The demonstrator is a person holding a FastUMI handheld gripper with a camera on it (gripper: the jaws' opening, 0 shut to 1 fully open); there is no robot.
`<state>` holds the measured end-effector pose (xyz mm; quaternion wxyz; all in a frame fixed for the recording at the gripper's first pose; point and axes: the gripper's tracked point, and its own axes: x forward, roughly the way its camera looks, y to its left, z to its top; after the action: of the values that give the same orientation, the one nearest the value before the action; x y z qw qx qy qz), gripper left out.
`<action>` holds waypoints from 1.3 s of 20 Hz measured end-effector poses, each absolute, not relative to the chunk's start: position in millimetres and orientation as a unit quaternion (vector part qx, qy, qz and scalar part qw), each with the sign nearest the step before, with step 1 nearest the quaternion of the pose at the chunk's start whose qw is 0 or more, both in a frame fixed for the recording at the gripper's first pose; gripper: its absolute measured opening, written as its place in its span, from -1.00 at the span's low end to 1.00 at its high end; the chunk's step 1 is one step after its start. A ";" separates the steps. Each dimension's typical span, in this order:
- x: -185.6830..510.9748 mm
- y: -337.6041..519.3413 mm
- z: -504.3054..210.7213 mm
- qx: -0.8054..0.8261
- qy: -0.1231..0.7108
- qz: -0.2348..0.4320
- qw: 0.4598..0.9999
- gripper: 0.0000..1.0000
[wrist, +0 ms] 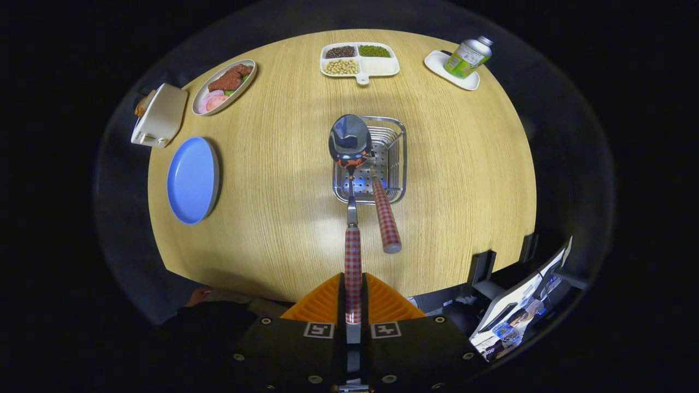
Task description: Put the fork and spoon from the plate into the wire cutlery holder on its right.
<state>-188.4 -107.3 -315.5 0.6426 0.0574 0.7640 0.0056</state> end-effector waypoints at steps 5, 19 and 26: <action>-189.5 -108.4 -318.3 0.074 0.787 0.011 0.612 -0.79; -127.1 -108.8 -311.9 0.154 0.765 -0.038 0.624 -0.72; -104.8 -109.5 -314.7 0.167 0.732 -0.042 0.659 -0.74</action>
<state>-104.8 -109.5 -314.7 0.6589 0.1675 0.7321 -0.0424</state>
